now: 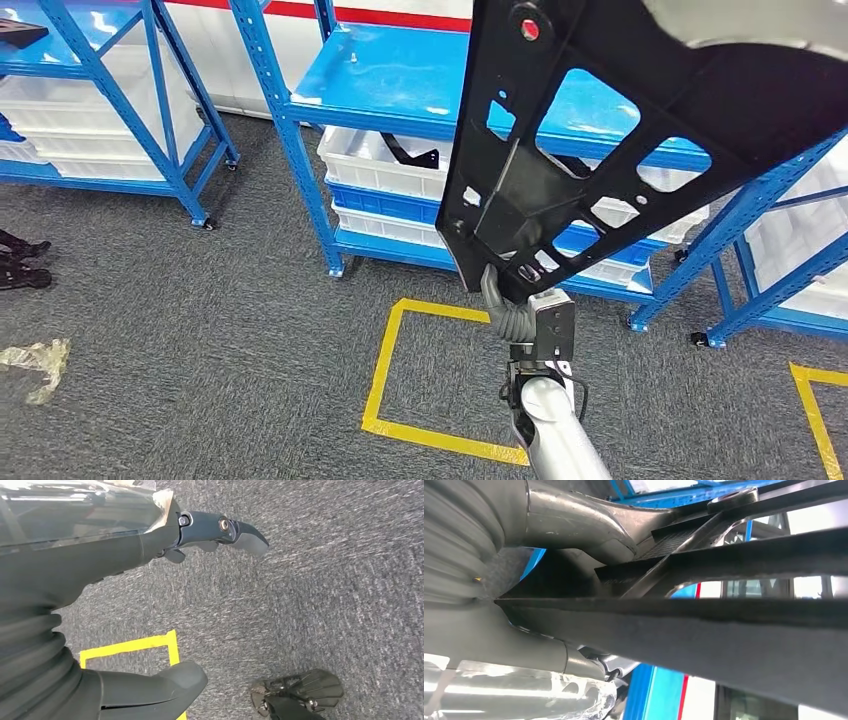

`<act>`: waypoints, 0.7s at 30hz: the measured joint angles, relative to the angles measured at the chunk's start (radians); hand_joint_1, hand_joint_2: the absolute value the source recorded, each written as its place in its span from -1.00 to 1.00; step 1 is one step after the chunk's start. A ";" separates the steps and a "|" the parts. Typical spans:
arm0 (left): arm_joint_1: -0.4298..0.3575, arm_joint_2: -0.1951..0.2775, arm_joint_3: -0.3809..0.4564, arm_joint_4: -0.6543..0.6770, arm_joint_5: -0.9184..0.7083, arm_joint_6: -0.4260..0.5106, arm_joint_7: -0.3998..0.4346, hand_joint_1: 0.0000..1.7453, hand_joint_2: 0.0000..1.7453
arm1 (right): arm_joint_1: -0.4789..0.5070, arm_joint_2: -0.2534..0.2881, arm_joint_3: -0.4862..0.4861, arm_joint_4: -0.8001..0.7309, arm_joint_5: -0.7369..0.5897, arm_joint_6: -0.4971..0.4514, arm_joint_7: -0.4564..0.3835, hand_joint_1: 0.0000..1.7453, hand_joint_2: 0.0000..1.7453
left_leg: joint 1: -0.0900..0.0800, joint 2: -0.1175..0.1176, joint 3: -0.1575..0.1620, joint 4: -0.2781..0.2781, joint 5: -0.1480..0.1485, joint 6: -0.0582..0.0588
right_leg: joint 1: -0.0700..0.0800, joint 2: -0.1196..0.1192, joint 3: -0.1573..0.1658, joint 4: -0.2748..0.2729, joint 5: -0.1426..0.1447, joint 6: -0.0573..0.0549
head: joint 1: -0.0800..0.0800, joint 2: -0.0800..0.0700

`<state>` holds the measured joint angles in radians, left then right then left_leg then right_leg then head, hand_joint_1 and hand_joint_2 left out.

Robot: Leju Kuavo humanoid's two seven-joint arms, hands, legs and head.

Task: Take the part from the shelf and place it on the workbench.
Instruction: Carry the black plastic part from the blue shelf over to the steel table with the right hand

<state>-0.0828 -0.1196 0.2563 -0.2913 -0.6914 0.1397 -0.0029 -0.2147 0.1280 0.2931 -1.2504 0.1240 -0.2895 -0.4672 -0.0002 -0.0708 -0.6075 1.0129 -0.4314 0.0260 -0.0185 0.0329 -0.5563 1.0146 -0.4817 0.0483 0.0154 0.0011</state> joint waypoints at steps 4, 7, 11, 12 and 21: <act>0.000 0.012 0.000 0.002 0.000 -0.006 -0.001 -1.00 1.00 | 0.002 0.003 -0.004 -0.014 0.005 0.000 0.001 1.00 1.00 | 0.004 0.026 -0.029 0.056 -0.038 -0.021 | -0.010 -0.023 0.000 -0.006 0.010 -0.027 | -0.005 0.000; -0.001 0.017 0.000 0.004 0.000 -0.006 -0.002 -1.00 1.00 | 0.006 0.005 -0.007 -0.016 0.005 0.001 0.001 1.00 1.00 | 0.010 0.061 -0.116 0.247 -0.129 -0.033 | -0.006 -0.048 -0.001 -0.006 0.009 -0.036 | -0.009 0.000; 0.000 0.021 0.000 0.006 -0.006 -0.005 -0.004 -1.00 1.00 | 0.008 0.005 -0.008 -0.016 0.005 0.003 0.001 1.00 1.00 | 0.013 0.072 -0.102 0.230 -0.095 -0.035 | -0.005 -0.074 -0.001 -0.006 0.008 -0.036 | -0.010 0.000; -0.001 0.023 0.000 0.006 -0.011 -0.004 -0.005 -1.00 1.00 | 0.007 0.005 -0.008 -0.016 0.005 0.003 0.001 1.00 1.00 | 0.013 0.084 -0.066 0.162 -0.065 -0.033 | -0.005 -0.079 0.000 -0.006 0.008 -0.036 | -0.010 0.000; -0.015 0.015 -0.008 0.006 -0.074 -0.013 0.001 -1.00 1.00 | 0.025 -0.007 -0.045 -0.038 0.003 -0.013 -0.004 1.00 1.00 | 0.004 0.073 0.007 -0.004 -0.007 0.019 | 0.006 -0.065 -0.052 0.099 -0.054 -0.010 | -0.005 0.000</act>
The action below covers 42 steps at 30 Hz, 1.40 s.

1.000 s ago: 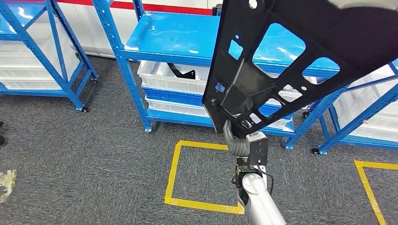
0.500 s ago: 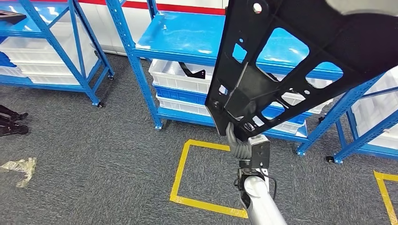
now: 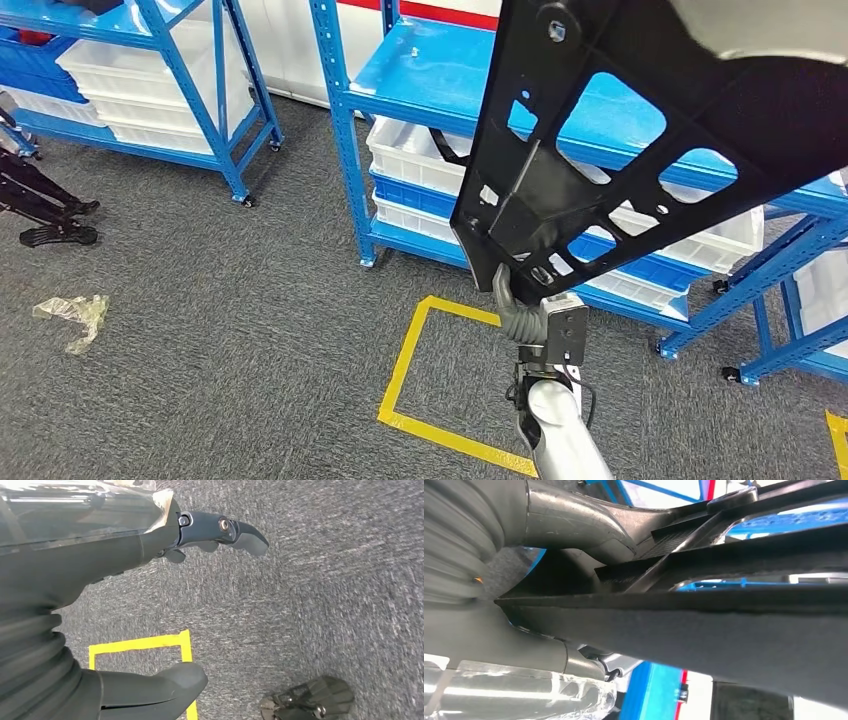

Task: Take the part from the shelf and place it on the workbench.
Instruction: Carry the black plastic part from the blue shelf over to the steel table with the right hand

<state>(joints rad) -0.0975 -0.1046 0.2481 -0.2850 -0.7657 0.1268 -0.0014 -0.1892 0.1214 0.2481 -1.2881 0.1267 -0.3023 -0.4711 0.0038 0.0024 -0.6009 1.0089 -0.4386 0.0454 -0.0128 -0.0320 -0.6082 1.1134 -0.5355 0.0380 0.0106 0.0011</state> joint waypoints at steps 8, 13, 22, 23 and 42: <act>-0.005 -0.007 -0.007 0.000 -0.010 -0.004 0.005 -1.00 1.00 | 0.023 -0.015 -0.022 -0.008 0.000 -0.002 -0.001 1.00 1.00 | -0.002 -0.063 -0.003 0.003 0.004 0.004 | -0.003 0.048 -0.007 0.014 0.014 0.017 | 0.001 0.000; -0.007 -0.009 -0.016 0.001 -0.035 -0.011 0.016 -1.00 1.00 | 0.039 -0.016 -0.040 -0.020 0.000 -0.005 -0.005 1.00 1.00 | -0.003 -0.093 -0.014 0.005 0.008 -0.020 | -0.004 0.056 0.052 -0.104 0.057 -0.003 | -0.001 0.000; -0.023 -0.006 -0.024 0.002 -0.106 -0.042 0.041 -1.00 1.00 | 0.124 -0.011 -0.077 -0.062 0.014 -0.008 -0.018 1.00 1.00 | 0.010 0.003 -0.107 0.204 -0.068 -0.048 | -0.006 -0.013 0.057 -0.109 0.056 -0.031 | -0.009 0.000; -0.027 -0.006 -0.026 0.002 -0.115 -0.048 0.043 -1.00 1.00 | 0.135 -0.011 -0.082 -0.070 0.016 -0.009 -0.021 1.00 1.00 | 0.009 0.020 -0.069 0.132 -0.040 -0.045 | -0.005 -0.019 0.058 -0.109 0.055 -0.029 | -0.009 0.000; -0.057 -0.011 -0.046 -0.001 -0.183 -0.094 0.041 -1.00 1.00 | 0.270 -0.036 -0.124 -0.179 0.031 0.000 -0.046 1.00 1.00 | -0.004 -0.082 -0.001 0.005 -0.002 -0.008 | -0.009 0.064 0.056 -0.098 0.043 0.021 | -0.006 0.000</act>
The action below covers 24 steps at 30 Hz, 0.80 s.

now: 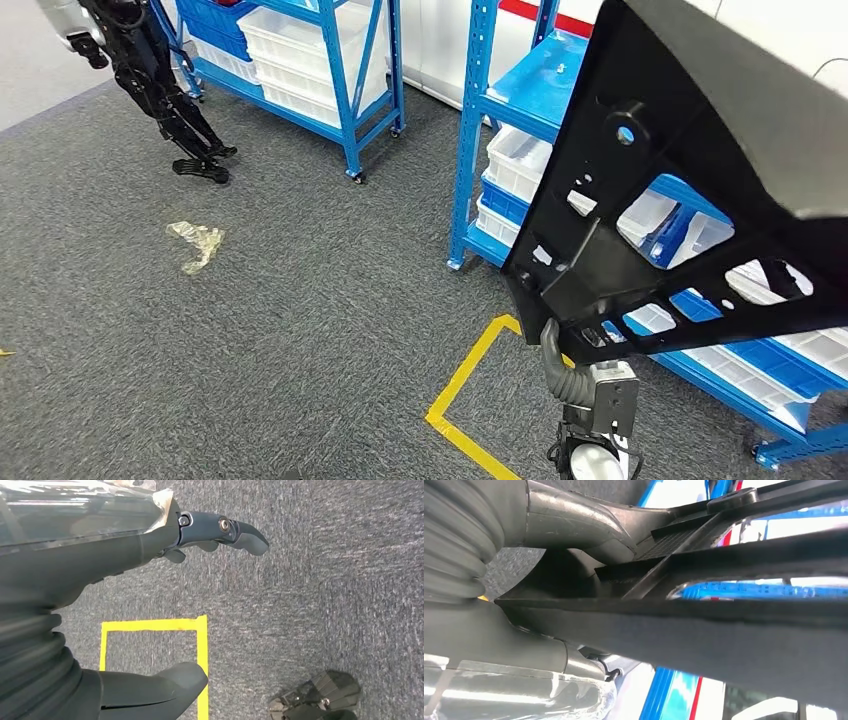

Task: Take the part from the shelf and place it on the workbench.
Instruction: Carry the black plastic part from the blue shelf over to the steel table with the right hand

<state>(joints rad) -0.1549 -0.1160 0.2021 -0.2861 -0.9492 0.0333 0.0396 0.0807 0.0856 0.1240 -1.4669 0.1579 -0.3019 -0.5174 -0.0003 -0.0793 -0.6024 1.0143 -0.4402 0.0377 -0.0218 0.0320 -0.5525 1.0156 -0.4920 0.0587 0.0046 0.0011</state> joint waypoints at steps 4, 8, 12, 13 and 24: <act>-0.002 0.002 -0.003 0.000 -0.014 -0.011 0.002 -1.00 1.00 | 0.014 -0.009 0.004 -0.006 -0.015 -0.009 -0.007 1.00 1.00 | 0.004 0.015 -0.016 0.019 -0.012 -0.022 | -0.002 -0.018 0.004 -0.008 0.009 -0.027 | -0.002 0.000; -0.010 0.000 -0.006 0.001 -0.019 -0.007 0.004 -1.00 1.00 | 0.012 -0.026 0.021 0.008 -0.050 -0.035 -0.022 1.00 1.00 | 0.009 0.070 -0.121 0.240 -0.117 -0.036 | -0.001 -0.048 0.005 -0.009 0.009 -0.047 | -0.006 0.000; -0.010 0.000 -0.012 0.003 -0.022 0.003 0.003 -1.00 1.00 | 0.010 -0.040 0.034 0.025 -0.073 -0.058 -0.025 1.00 1.00 | 0.012 0.089 -0.086 0.171 -0.056 -0.035 | 0.000 -0.078 0.007 -0.009 0.007 -0.046 | -0.006 0.000; -0.012 -0.001 -0.014 0.004 -0.024 0.007 0.003 -1.00 1.00 | 0.010 -0.045 0.038 0.027 -0.081 -0.067 -0.027 1.00 1.00 | 0.008 0.106 -0.049 0.101 -0.033 -0.032 | 0.004 -0.085 0.008 -0.008 0.005 -0.044 | -0.006 0.000; -0.032 -0.033 -0.049 0.006 -0.051 0.022 0.019 -1.00 1.00 | 0.064 -0.123 0.057 0.030 -0.162 -0.152 -0.045 1.00 1.00 | 0.000 0.053 0.002 -0.008 0.000 0.019 | 0.009 -0.039 -0.121 0.264 -0.119 -0.020 | -0.002 0.000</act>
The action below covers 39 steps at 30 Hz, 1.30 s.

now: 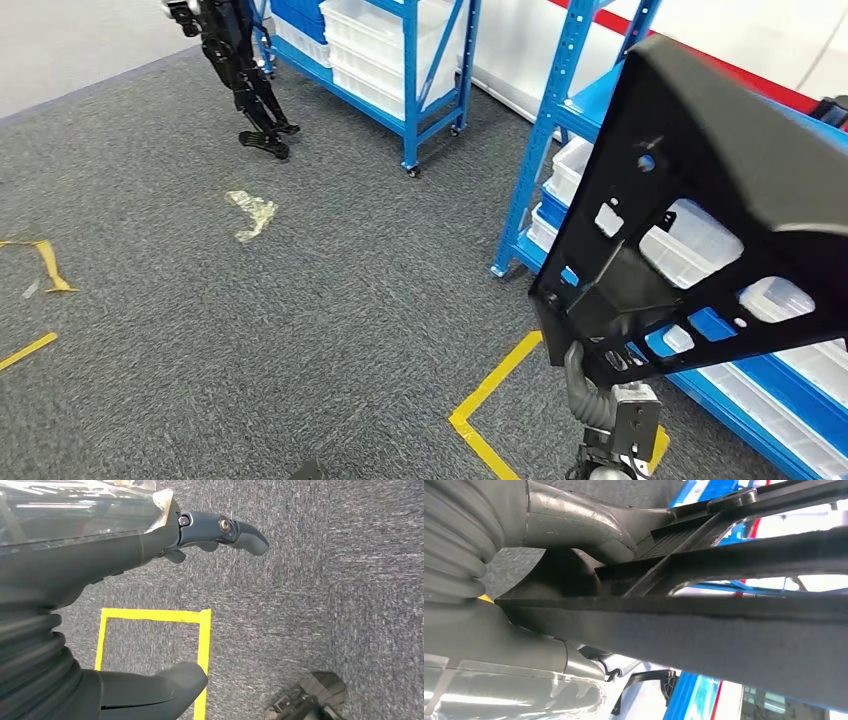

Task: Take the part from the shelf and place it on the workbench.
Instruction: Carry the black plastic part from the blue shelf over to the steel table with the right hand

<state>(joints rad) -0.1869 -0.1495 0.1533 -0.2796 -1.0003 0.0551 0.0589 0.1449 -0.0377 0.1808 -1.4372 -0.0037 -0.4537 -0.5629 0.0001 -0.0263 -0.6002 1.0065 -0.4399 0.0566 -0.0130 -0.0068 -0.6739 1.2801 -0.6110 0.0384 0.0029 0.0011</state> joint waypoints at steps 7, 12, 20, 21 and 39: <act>0.002 -0.011 -0.021 0.007 -0.004 0.017 0.006 -1.00 1.00 | 0.036 -0.036 0.034 -0.025 -0.030 -0.081 0.000 1.00 1.00 | -0.003 -0.058 -0.005 0.011 -0.002 -0.020 | -0.013 0.037 0.121 -0.265 0.118 0.023 | -0.002 0.000; 0.003 -0.015 -0.028 0.011 -0.011 0.019 0.010 -1.00 1.00 | 0.040 -0.038 0.051 -0.046 -0.030 -0.092 0.002 1.00 1.00 | 0.002 -0.015 -0.045 0.087 -0.051 -0.043 | -0.016 0.009 0.122 -0.267 0.126 -0.014 | -0.004 0.000; 0.000 -0.018 -0.038 0.015 -0.011 0.019 0.015 -1.00 1.00 | 0.050 -0.039 0.056 -0.058 -0.029 -0.100 0.004 1.00 1.00 | 0.002 0.058 -0.035 0.088 -0.037 -0.038 | 0.000 -0.052 0.125 -0.267 0.120 -0.023 | -0.006 0.000; -0.002 -0.018 -0.039 0.015 -0.011 0.019 0.016 -1.00 1.00 | 0.050 -0.040 0.056 -0.060 -0.029 -0.103 0.005 1.00 1.00 | -0.002 0.069 -0.012 0.042 -0.026 -0.034 | 0.003 -0.058 0.126 -0.266 0.118 -0.020 | -0.006 0.000; 0.035 -0.015 -0.043 0.025 0.044 0.062 -0.005 -1.00 1.00 | -0.009 -0.037 0.094 -0.031 0.002 -0.028 0.020 1.00 1.00 | 0.000 -0.073 0.000 0.010 -0.007 -0.033 | -0.015 0.035 0.117 -0.257 0.121 0.012 | -0.003 0.000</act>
<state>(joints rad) -0.1515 -0.1644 0.1098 -0.2547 -0.9568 0.1172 0.0541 0.1363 -0.0745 0.2747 -1.4681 -0.0014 -0.4815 -0.5431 0.0002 -0.0990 -0.6004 1.0166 -0.4468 0.0235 -0.0276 0.0283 -0.5566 1.0229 -0.4903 0.0504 -0.0005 0.0011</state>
